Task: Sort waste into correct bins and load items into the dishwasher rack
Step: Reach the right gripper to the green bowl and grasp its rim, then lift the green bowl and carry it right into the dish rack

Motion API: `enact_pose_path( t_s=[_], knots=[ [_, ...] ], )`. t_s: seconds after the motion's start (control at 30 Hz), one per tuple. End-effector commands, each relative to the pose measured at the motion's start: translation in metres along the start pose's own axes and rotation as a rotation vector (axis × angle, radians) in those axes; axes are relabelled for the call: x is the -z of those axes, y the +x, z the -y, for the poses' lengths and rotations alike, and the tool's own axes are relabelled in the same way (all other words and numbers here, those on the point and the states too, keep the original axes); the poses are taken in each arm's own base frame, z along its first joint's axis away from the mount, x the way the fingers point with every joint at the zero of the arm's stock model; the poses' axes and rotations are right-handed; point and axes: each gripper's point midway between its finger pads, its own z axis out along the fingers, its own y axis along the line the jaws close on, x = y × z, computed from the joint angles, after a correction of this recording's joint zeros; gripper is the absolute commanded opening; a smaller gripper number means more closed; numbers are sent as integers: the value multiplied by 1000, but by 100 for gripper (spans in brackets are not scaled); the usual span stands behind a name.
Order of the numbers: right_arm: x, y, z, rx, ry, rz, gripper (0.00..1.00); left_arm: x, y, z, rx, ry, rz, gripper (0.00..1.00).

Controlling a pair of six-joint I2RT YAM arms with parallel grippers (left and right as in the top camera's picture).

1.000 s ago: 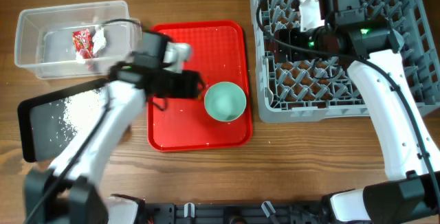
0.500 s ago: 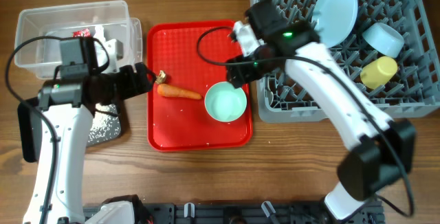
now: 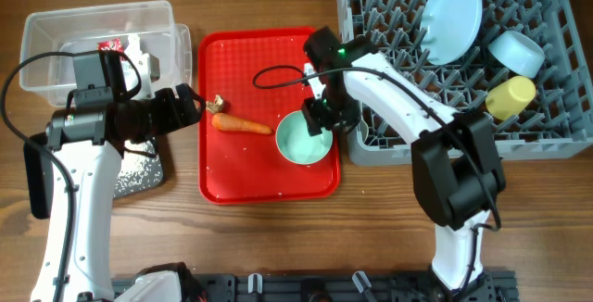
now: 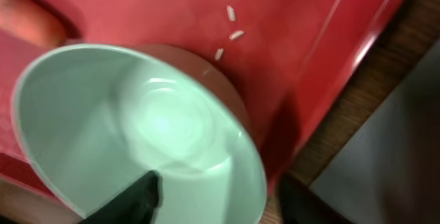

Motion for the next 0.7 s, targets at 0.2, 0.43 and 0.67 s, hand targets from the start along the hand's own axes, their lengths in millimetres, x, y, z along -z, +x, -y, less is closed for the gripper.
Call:
enact_pose_path(
  t_s=[0.2,0.43,0.67],
  knots=[
    [-7,2,7,-11,35,-20,4,4,-3,0,6,-4,15,92],
    [3,-9,3,-7,29,26,4,4,-2,-1,7,-5,12,92],
    [86,-50,0,31,98,325,4,4,-1,-1,9,-6,7,92]
  ],
)
